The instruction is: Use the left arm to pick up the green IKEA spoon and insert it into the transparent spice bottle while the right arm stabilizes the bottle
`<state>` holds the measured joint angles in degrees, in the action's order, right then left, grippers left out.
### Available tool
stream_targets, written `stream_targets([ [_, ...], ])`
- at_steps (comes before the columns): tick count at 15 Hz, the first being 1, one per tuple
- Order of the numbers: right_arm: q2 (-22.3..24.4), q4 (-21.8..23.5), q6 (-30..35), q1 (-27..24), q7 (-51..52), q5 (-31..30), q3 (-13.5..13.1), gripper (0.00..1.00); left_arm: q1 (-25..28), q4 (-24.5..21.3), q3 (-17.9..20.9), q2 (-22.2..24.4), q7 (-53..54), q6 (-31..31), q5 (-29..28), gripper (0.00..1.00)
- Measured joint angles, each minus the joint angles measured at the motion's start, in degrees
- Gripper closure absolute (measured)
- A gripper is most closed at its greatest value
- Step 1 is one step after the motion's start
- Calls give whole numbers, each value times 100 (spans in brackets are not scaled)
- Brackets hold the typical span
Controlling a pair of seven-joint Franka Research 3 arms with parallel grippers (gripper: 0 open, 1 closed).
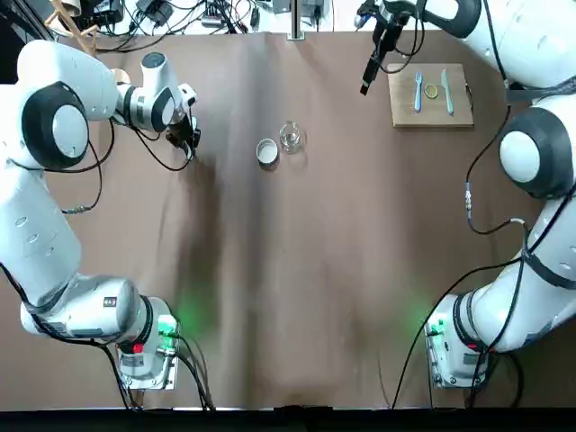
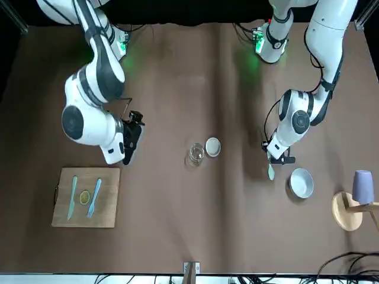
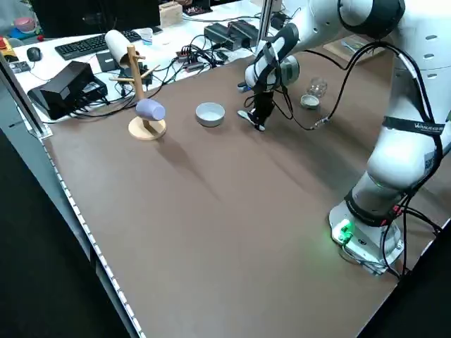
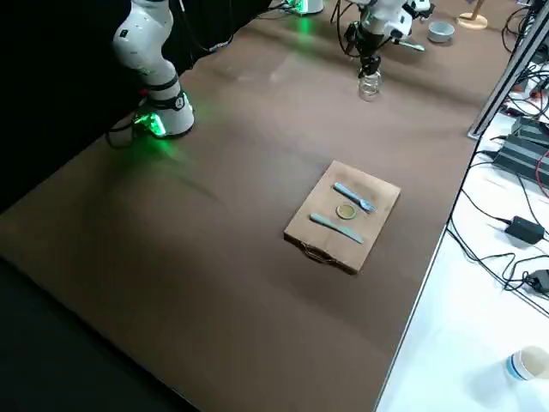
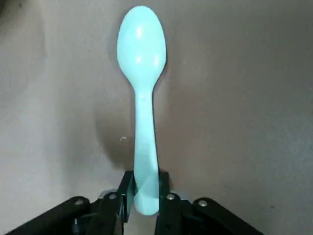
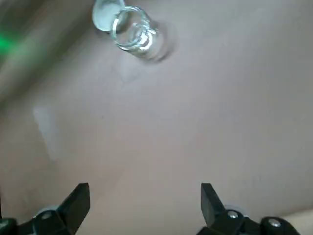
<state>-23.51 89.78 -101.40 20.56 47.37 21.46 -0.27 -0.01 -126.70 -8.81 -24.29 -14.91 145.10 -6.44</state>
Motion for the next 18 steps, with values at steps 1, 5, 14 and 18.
stream_targets([
  [1, -117, 1, -97, -38, 373, 238, -16, 0, 0, 97, -5, 11, -36, -258, -1, 76],
  [5, -574, 0, -667, -106, 2027, 1270, -25, 0, 6, 923, -178, 93, -407, -1743, -1, 76],
  [14, -1476, 185, -1667, 252, 5245, 3786, 23, 0, -92, 2710, -1067, 148, -1482, -4032, 1594, 76],
  [18, -1593, 678, -2630, 755, 5903, 4954, 34, 0, -94, 3110, -1280, 147, -1990, -4392, 2720, 76],
])
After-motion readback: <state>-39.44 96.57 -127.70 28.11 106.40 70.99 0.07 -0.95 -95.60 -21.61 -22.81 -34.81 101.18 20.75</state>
